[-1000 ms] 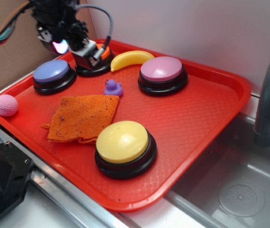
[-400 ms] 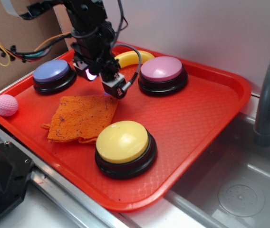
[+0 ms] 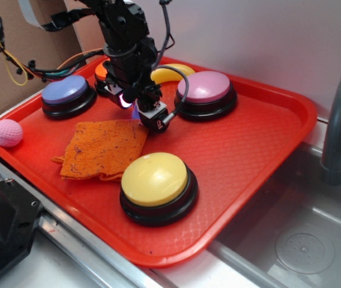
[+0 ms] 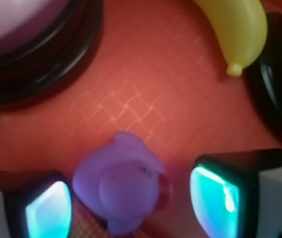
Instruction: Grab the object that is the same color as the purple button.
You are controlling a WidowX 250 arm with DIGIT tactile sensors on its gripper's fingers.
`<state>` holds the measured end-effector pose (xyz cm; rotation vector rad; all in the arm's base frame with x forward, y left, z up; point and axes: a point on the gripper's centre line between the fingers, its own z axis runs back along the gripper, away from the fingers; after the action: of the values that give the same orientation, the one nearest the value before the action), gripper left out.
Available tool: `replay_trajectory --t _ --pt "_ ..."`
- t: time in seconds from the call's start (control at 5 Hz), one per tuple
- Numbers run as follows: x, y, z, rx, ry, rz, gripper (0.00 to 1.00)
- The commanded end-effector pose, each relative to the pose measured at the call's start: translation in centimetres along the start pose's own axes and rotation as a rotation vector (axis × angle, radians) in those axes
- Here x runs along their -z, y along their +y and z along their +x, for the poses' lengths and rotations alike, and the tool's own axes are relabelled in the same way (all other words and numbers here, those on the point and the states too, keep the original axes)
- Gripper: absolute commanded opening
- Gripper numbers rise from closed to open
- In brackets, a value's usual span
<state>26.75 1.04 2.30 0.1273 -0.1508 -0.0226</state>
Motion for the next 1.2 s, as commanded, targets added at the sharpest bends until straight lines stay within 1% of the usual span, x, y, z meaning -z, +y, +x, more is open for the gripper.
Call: replay_trajectory --t 0.0,0.2,0.4,0.6,0.8,1.0 --pt "-0.3 0.4 1.1 -0.054 -0.015 -0.001 0.00" --pt "-0.3 0.7 1.0 -0.079 -0.005 0.022 0.00" --pt "-2.1 0.9 1.1 -0.069 -0.027 -0.055 0.00" --pt "-5.7 1.8 1.5 -0.123 -0.026 -0.070 0.00" --pt "-9.8 2.5 1.1 -0.189 -0.029 -0.081 0.00" --pt "-14.0 2.7 -0.6 -0.195 -0.026 -0.160 0.00"
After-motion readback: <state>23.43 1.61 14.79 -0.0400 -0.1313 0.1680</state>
